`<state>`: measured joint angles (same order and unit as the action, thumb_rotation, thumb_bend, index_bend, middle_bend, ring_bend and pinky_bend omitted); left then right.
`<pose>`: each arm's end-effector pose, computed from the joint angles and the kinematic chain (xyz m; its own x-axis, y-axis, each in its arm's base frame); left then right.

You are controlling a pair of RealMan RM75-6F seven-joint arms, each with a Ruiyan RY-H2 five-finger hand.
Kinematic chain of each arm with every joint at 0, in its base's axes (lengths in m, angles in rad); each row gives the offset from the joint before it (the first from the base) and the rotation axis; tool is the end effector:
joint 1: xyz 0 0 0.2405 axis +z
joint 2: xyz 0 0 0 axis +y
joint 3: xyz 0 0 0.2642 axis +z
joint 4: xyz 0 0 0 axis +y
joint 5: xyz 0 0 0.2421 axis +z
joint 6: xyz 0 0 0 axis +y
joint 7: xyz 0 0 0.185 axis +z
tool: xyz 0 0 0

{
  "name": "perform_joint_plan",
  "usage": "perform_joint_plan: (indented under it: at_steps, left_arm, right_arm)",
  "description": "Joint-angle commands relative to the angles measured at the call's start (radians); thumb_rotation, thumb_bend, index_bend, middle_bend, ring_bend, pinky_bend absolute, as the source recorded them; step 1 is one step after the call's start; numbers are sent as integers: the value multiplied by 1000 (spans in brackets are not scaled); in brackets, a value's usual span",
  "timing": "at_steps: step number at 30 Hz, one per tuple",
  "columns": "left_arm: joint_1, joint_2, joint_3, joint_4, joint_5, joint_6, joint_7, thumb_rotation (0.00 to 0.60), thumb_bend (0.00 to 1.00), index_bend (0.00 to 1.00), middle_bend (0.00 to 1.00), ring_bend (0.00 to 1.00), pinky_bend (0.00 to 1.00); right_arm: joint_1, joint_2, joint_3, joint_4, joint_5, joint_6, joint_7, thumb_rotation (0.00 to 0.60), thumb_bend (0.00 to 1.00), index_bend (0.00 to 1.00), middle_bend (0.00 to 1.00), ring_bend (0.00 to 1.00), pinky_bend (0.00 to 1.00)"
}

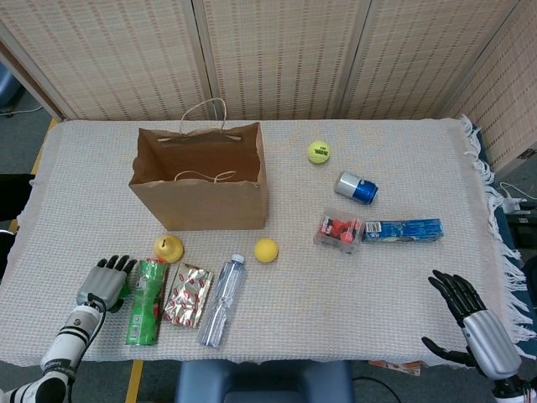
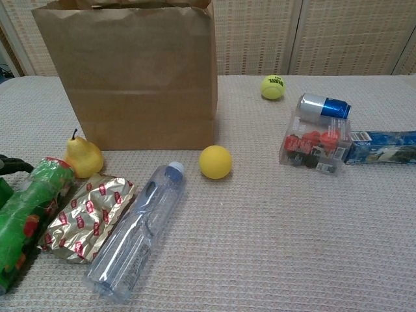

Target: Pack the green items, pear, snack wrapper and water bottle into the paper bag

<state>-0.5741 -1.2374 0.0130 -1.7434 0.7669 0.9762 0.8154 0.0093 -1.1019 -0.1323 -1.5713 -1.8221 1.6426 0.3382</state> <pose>-0.2927 0.3104 0.0021 0.6966 0.5003 0.5142 0.6670 -0.1877 -0.7210 -0.3064 -0.1498 0.1157 0.1196 -0.1398 0.9829 -0.9715 -0.2207 0.0868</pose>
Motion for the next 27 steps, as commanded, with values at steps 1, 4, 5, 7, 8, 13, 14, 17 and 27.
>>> perform_joint_plan:
  at_steps: [1, 4, 5, 7, 8, 13, 14, 17, 27]
  left_arm:
    - [2, -30, 5, 37, 8, 37, -13, 600, 430, 221, 91, 143, 384]
    - [27, -57, 1, 67, 48, 103, -47, 600, 555, 496, 416, 452, 678]
    - [37, -62, 0, 74, 71, 128, -64, 600, 590, 578, 521, 542, 757]
    - [50, -59, -2, 82, 103, 157, -89, 600, 628, 674, 635, 639, 841]
    - [56, -54, -3, 83, 116, 167, -103, 600, 634, 690, 652, 654, 851]
    - [88, 1, -47, 61, 169, 246, -196, 600, 642, 715, 677, 672, 858]
    - [93, 6, -57, 58, 177, 266, -210, 600, 642, 716, 678, 671, 858]
    - [100, 12, -69, 55, 190, 289, -227, 600, 643, 720, 682, 677, 857]
    - [146, 112, -502, -302, 141, 553, -708, 600, 643, 719, 682, 685, 836]
  right_arm:
    - [1, 4, 0, -6, 4, -5, 1, 600, 86, 0, 0, 0, 0]
    - [2, 7, -1, -10, 6, -8, 2, 600, 86, 0, 0, 0, 0]
    - [2, 8, -1, -11, 7, -9, 3, 600, 86, 0, 0, 0, 0]
    - [2, 9, -3, -12, 8, -12, 5, 600, 86, 0, 0, 0, 0]
    - [2, 10, -3, -13, 8, -13, 5, 600, 86, 0, 0, 0, 0]
    - [1, 14, -4, -15, 8, -12, 10, 600, 86, 0, 0, 0, 0]
    - [1, 14, -4, -15, 8, -12, 10, 600, 86, 0, 0, 0, 0]
    - [1, 14, -4, -15, 8, -12, 11, 600, 85, 0, 0, 0, 0]
    - [5, 14, -10, -20, -2, -24, -1, 600, 86, 0, 0, 0, 0]
